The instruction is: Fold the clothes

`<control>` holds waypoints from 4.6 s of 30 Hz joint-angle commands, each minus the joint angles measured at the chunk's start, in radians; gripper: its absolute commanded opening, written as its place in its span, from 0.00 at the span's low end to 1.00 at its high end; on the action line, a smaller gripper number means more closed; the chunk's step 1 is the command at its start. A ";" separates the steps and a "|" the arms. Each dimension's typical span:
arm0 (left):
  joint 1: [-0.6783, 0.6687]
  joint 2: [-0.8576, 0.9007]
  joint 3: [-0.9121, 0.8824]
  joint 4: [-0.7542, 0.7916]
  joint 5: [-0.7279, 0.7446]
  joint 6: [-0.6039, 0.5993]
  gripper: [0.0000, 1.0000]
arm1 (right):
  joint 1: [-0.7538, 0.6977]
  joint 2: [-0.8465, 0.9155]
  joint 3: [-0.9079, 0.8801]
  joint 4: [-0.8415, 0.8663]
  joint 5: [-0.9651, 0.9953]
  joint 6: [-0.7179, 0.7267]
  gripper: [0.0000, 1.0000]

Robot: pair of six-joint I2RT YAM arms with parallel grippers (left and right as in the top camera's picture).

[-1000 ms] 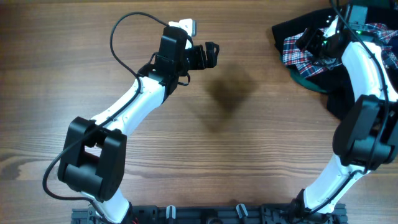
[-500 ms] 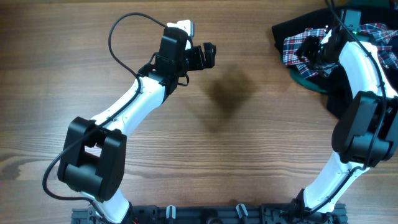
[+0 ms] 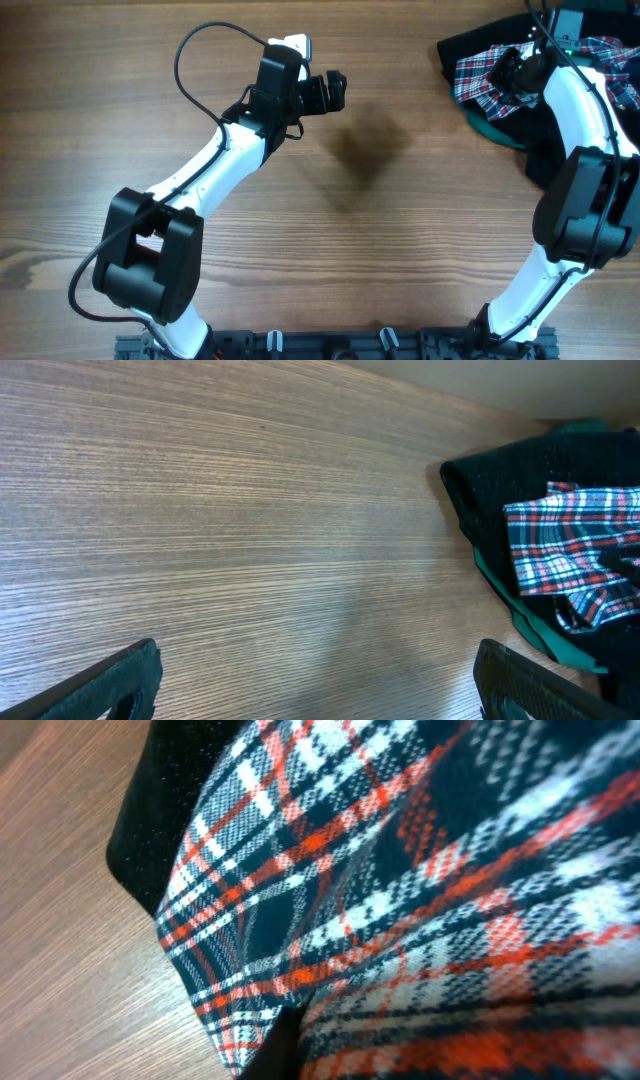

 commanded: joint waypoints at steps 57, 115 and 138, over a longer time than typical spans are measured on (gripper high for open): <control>0.117 -0.219 0.016 0.042 0.144 -1.055 0.60 | 0.631 -0.300 0.034 0.310 -0.243 0.381 0.04; 0.771 -0.223 0.016 -0.099 0.380 -0.261 0.04 | 0.214 -0.092 0.030 -0.283 0.122 0.026 1.00; 0.819 -0.223 0.016 -0.180 0.338 -0.189 0.04 | 0.244 0.014 -0.055 -0.148 0.162 -0.205 0.82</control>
